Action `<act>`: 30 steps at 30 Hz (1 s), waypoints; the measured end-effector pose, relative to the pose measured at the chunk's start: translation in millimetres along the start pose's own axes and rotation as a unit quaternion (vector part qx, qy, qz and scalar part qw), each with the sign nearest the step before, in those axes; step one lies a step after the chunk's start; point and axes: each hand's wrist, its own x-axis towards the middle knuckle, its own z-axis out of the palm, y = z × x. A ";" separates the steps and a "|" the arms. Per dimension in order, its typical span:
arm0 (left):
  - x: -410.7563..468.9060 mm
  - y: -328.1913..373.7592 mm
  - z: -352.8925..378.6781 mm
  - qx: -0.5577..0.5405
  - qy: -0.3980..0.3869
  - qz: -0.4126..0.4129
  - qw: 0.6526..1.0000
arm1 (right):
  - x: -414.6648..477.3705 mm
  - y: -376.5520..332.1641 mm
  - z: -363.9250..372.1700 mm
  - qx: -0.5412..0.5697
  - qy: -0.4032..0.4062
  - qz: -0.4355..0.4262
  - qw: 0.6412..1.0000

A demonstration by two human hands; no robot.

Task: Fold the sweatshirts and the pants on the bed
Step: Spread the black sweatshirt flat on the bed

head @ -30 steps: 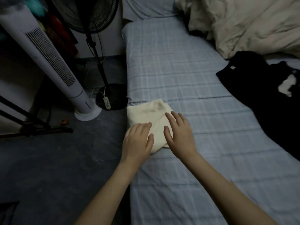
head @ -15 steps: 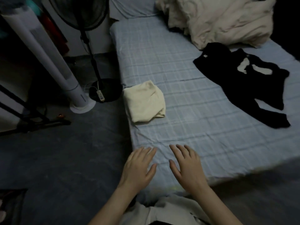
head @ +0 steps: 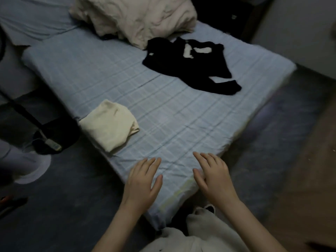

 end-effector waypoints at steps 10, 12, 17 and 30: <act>136.8 112.0 87.3 -0.024 -0.060 0.136 0.989 | 10.4 153.2 -61.1 0.023 0.070 0.147 0.986; 163.5 142.3 113.2 -0.023 -0.075 0.138 0.987 | 21.4 194.7 -72.1 0.033 0.069 0.160 0.984; 237.6 230.3 159.9 -0.041 -0.063 0.126 0.989 | 62.5 292.7 -117.6 0.039 0.080 0.147 0.985; 415.2 316.9 262.3 -0.003 -0.083 0.081 0.993 | 190.7 472.9 -164.4 0.043 0.033 0.123 0.991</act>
